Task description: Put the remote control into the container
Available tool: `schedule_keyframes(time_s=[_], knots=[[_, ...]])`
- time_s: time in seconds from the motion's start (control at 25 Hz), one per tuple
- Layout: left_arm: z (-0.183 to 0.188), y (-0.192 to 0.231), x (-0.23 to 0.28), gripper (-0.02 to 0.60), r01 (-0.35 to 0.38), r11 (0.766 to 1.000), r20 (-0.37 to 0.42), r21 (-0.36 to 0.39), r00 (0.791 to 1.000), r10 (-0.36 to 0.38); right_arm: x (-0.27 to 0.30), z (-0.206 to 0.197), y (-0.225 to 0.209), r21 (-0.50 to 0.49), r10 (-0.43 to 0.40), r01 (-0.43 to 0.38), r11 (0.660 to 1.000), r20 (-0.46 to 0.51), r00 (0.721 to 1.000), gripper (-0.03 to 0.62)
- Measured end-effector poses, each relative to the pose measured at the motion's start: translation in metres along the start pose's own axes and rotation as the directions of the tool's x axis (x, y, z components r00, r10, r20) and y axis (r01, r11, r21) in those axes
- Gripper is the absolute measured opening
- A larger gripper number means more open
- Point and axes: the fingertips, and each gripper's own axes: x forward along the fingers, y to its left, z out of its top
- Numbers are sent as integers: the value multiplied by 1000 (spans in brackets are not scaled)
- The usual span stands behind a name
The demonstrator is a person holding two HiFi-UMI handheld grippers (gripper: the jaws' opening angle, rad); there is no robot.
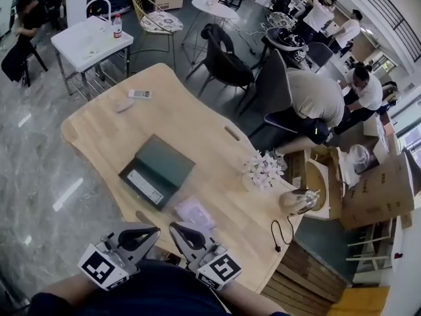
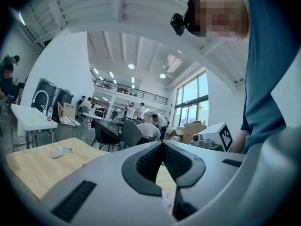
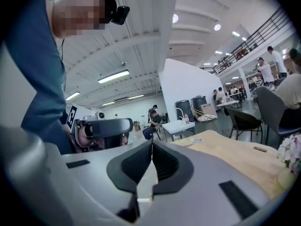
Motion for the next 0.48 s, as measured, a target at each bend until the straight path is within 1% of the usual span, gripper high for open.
schedule_keyframes(time_s=[0.16, 0.48], knots=[[0, -10, 7, 91, 22, 1000, -7, 11, 1000, -22, -16, 10, 10, -20, -2, 3, 1000, 40, 999, 18], [-7, -23, 15, 91, 50, 998, -43, 27, 998, -49, -30, 7, 9, -18, -24, 25, 1000, 72, 997, 17]])
